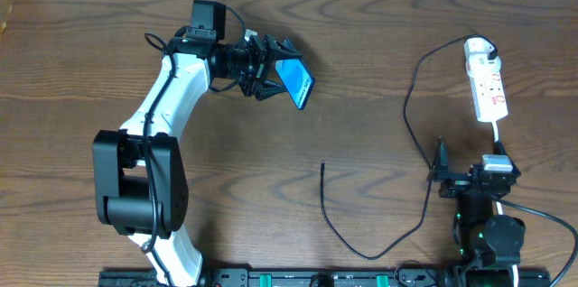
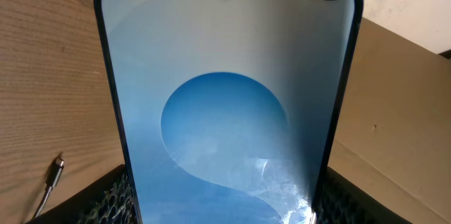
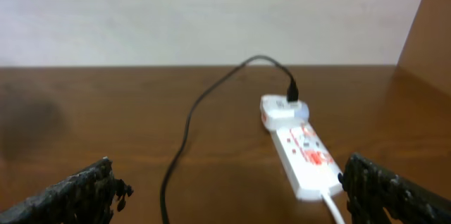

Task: Plug charger to phone and switch on socket
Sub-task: 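Lift the phone with the left gripper and tilt it upright toward center, then move the right gripper toward the phone held by the left gripper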

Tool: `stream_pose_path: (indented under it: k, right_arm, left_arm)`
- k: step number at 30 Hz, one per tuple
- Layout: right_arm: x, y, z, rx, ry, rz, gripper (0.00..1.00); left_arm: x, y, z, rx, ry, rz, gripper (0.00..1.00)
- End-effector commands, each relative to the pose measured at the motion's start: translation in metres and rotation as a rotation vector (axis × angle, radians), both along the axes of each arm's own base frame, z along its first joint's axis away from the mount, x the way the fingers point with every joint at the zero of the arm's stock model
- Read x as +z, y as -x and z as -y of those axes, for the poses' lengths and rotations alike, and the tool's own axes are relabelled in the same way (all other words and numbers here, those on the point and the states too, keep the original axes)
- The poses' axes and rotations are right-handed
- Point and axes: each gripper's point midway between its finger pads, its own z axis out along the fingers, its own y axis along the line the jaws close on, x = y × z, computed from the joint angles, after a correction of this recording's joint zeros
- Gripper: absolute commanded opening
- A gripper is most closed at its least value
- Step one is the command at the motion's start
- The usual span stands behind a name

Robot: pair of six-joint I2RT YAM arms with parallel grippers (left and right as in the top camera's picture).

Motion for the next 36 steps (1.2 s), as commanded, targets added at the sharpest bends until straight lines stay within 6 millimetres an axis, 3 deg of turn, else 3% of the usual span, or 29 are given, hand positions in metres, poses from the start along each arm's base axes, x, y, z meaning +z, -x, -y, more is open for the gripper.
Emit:
stream_pose_path:
  k: [1,4,10,16,21,27,36]
  right_arm:
    - [0.021,0.0,-0.008,0.043,-0.001,0.087,0.99]
    - [0.042,0.003,-0.008,0.043,0.007,0.171,0.99]
    - [0.066,0.008,-0.007,0.038,0.006,0.215,0.99]
    - [0.086,0.007,-0.007,0.04,-0.009,0.191,0.99]
    - [0.099,-0.006,-0.012,0.066,-0.03,0.111,0.99]
    - [0.115,-0.036,-0.038,0.207,-0.075,-0.006,0.99]
    - [0.119,-0.09,-0.117,0.635,-0.408,-0.342,0.99]
  left_arm:
    - [0.022,-0.001,0.001,-0.011,0.025,0.062,0.07]
    - [0.024,-0.003,0.001,-0.008,0.028,0.07,0.07]
    - [0.024,-0.004,0.002,-0.008,0.028,0.078,0.07]
    - [0.024,-0.004,0.002,-0.008,0.028,0.078,0.07]
    - [0.024,-0.004,0.001,-0.008,0.028,0.078,0.07]
    - [0.024,-0.004,0.001,-0.008,0.028,0.078,0.07]
    - [0.024,-0.004,0.001,-0.008,0.028,0.077,0.08]
